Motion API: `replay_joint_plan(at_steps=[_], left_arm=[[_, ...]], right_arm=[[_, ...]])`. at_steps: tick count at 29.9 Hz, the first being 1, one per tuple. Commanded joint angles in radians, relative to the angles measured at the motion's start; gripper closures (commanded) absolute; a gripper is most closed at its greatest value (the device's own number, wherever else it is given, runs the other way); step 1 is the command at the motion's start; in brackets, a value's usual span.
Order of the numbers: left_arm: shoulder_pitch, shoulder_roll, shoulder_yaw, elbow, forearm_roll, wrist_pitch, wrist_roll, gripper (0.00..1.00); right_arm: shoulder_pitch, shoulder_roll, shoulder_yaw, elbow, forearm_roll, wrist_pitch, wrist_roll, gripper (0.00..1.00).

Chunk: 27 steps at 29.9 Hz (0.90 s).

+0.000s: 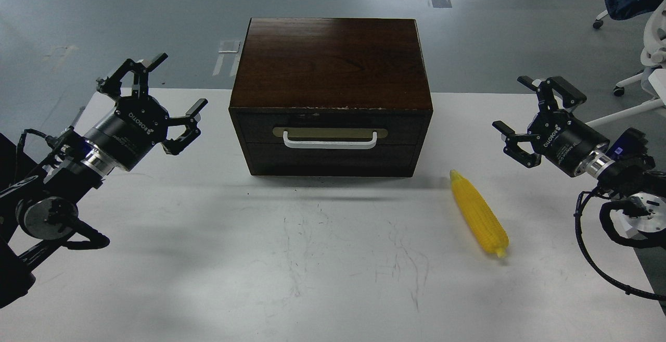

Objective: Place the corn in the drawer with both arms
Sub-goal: 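Raise the left gripper and move it toward the drawer's white handle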

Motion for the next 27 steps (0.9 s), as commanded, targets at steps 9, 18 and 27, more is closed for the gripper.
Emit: replay_joint_plan(at_steps=[9, 18, 27], left_arm=[[0.001, 0.007, -0.006, 0.009, -0.001, 0.0, 0.002, 0.02], [-0.126, 0.052, -0.011, 0.17, -0.001, 0.0, 0.011, 0.02], [-0.189, 0.105, -0.035, 0.21, -0.004, 0.0, 0.004, 0.02]], right_arm=[[0.003, 0.001, 0.002, 0.0, 0.0, -0.001, 0.0, 0.0], [0.003, -0.006, 0.003, 0.0, 0.0, 0.0, 0.0, 0.0], [0.003, -0.006, 0.002, 0.0, 0.0, 0.002, 0.0, 0.0]])
